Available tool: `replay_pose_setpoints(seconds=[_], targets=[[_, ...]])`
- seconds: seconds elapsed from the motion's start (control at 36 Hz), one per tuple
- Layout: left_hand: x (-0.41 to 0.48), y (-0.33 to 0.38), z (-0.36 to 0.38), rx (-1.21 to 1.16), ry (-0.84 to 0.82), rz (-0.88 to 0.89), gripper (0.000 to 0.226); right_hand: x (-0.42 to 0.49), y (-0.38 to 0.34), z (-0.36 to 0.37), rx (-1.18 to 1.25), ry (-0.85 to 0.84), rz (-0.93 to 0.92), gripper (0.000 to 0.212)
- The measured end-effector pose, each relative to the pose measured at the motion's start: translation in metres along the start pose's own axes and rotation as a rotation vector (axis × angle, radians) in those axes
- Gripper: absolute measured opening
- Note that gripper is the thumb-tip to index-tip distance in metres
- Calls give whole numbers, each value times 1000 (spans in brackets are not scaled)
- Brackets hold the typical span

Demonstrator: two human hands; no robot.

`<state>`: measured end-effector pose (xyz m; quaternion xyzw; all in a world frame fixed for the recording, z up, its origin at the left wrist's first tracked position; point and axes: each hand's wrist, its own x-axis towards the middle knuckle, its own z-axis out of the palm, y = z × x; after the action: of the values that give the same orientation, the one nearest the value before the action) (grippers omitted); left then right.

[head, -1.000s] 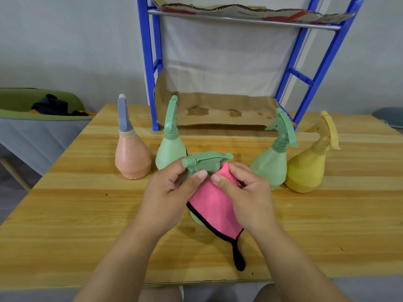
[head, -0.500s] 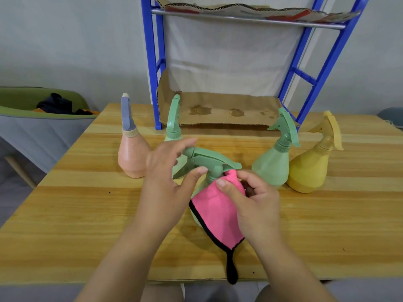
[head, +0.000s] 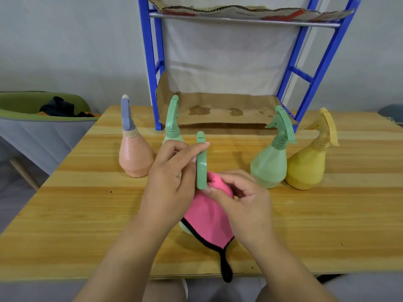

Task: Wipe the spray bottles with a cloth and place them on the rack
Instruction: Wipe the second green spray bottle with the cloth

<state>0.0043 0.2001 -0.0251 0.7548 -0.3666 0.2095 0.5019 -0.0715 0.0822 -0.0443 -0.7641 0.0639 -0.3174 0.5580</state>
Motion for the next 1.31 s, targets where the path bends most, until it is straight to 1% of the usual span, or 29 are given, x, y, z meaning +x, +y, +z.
replay_pose_setpoints(seconds=[0.11,0.22,0.28,0.33,0.36,0.42,0.5,0.58,0.72,0.78,0.86,0.92,1.03,1.08,1.14,1.19,1.31], targets=[[-2,4,-5,-140,-68,-116,29,-3,1,0,-36,42,-20,28],[-4,6,-10,-195,-76,-181,39,-4,2,1,-89,94,-60,35],[-4,9,-12,-268,-57,-240,42,-6,3,4,-160,91,-107,38],[-4,12,-12,-348,-40,-309,47,-8,4,9,-250,71,-192,40],[-5,13,-13,-382,-35,-332,47,-9,6,11,-290,63,-239,41],[-6,13,-13,-421,-21,-350,39,-10,8,17,-355,59,-317,42],[-6,13,-14,-433,-22,-349,30,-8,8,22,-394,68,-344,43],[-4,12,-15,-443,-36,-348,29,0,6,23,-373,61,-321,43],[-2,11,-18,-430,-53,-337,28,10,4,19,-360,-45,-245,41],[-2,10,-19,-425,-59,-337,28,15,2,15,-332,-105,-174,35],[-2,9,-19,-443,-70,-345,27,23,0,6,-226,-237,-14,24],[-2,9,-19,-455,-69,-351,27,25,1,3,-226,-273,8,24],[-2,9,-20,-487,-74,-371,28,17,5,6,-237,-260,7,32],[-3,10,-20,-490,-79,-378,29,12,8,8,-287,-259,3,39],[-4,11,-20,-477,-78,-383,29,7,11,9,-367,-250,-42,44],[-4,11,-19,-457,-79,-388,26,3,13,12,-432,-204,-135,48],[-4,12,-18,-399,-83,-391,27,-1,11,23,-474,-33,-251,51]])
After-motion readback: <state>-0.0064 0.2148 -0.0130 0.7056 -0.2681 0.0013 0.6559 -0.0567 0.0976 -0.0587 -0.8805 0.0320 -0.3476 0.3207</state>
